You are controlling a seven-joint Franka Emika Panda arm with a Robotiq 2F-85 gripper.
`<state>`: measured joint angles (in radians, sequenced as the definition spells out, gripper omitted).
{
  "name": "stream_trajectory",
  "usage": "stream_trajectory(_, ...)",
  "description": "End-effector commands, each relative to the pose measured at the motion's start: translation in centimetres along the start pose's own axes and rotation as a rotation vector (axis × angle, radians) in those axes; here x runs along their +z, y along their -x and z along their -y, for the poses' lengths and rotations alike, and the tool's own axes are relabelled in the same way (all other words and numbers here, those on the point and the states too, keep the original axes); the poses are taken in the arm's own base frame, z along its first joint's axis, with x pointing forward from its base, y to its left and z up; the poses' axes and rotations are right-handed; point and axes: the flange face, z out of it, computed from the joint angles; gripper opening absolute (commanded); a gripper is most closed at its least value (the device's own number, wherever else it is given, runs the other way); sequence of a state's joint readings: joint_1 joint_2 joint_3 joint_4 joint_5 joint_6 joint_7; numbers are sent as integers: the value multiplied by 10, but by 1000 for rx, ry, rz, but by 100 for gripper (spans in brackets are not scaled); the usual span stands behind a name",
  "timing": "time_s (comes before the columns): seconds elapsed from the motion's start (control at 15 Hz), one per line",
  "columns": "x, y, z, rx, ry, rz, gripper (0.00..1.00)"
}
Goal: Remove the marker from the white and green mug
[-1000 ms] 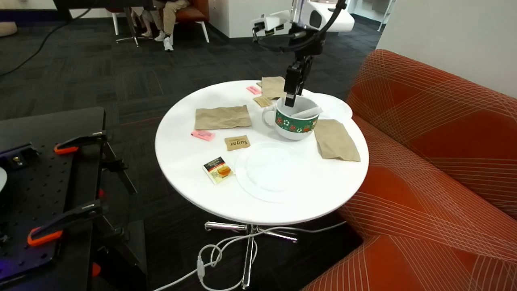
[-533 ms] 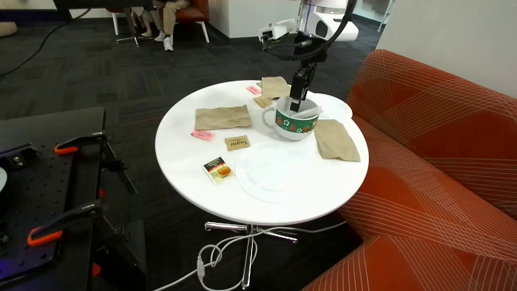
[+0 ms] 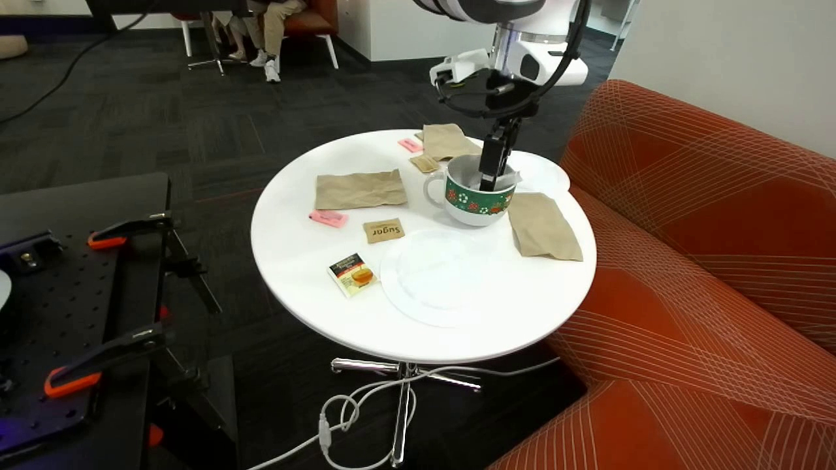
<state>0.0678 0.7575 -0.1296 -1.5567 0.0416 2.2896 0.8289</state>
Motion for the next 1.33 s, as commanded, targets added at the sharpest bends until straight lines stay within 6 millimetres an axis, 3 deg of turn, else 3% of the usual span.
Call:
stream_trajectory(0.0, 4, -8, 9, 28, 26, -24, 68)
stream_trajectory(0.07, 6, -10, 11, 29, 27, -27, 46)
stream_trajectory(0.2, 8, -12, 13, 28, 27, -34, 42)
stream_trajectory(0.53, 2, -11, 18, 24, 21, -56, 4)
stream_trajectory(0.6, -1, -9, 18, 25, 22, -60, 1)
stream_trajectory(0.67, -6, -7, 17, 26, 22, -68, 5)
stream_trajectory(0.93, -27, 4, 14, 47, 15, -107, 5)
stream_trajectory(1.27, -77, 22, 0, 73, -33, -177, 5)
